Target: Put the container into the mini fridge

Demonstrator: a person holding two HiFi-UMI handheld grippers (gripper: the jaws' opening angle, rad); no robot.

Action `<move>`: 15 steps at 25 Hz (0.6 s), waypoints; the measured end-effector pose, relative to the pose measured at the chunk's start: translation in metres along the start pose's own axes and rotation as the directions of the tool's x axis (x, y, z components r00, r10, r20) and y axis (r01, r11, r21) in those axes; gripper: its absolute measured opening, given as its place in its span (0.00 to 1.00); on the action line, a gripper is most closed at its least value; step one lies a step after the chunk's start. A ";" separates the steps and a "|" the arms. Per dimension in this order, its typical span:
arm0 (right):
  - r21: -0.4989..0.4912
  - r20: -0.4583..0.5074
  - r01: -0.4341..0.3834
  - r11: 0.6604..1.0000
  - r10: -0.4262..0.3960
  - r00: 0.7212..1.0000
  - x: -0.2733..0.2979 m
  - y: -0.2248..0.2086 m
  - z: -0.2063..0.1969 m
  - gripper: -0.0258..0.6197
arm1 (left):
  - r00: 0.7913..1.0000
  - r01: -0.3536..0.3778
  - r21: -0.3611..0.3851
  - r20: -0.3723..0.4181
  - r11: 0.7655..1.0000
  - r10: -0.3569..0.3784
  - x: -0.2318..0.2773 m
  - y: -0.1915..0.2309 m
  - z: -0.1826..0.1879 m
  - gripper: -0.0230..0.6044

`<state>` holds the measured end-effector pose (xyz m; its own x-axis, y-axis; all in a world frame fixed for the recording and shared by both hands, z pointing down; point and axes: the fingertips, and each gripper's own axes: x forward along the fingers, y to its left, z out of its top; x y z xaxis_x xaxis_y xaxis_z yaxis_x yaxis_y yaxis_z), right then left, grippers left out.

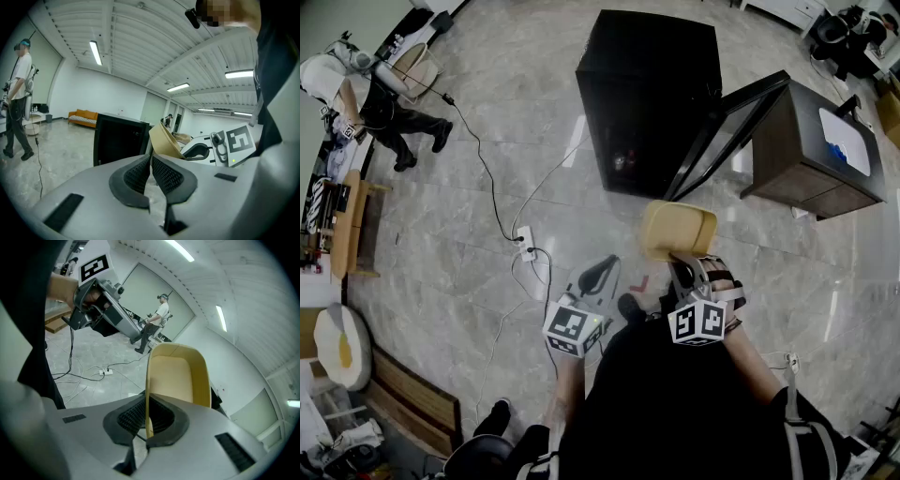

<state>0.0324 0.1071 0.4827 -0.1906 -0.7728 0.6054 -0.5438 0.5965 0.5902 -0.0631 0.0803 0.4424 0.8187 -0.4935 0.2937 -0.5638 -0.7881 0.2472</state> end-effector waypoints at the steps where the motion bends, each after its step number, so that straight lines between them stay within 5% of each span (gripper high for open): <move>1: -0.001 0.002 0.001 1.000 -0.001 1.000 0.000 -0.001 0.000 0.07 | 1.000 0.000 0.007 0.000 1.000 0.000 0.001 -0.001 0.001 0.11; 15: -0.015 0.027 0.029 0.999 -0.029 0.999 0.007 -0.017 0.008 0.08 | 1.000 -0.007 0.035 0.022 0.999 0.006 -0.002 -0.007 0.007 0.11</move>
<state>0.0337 0.0901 0.4730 -0.1970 -0.7952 0.5735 -0.5372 0.5768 0.6154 -0.0602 0.0839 0.4341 0.8174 -0.5065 0.2744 -0.5653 -0.7971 0.2123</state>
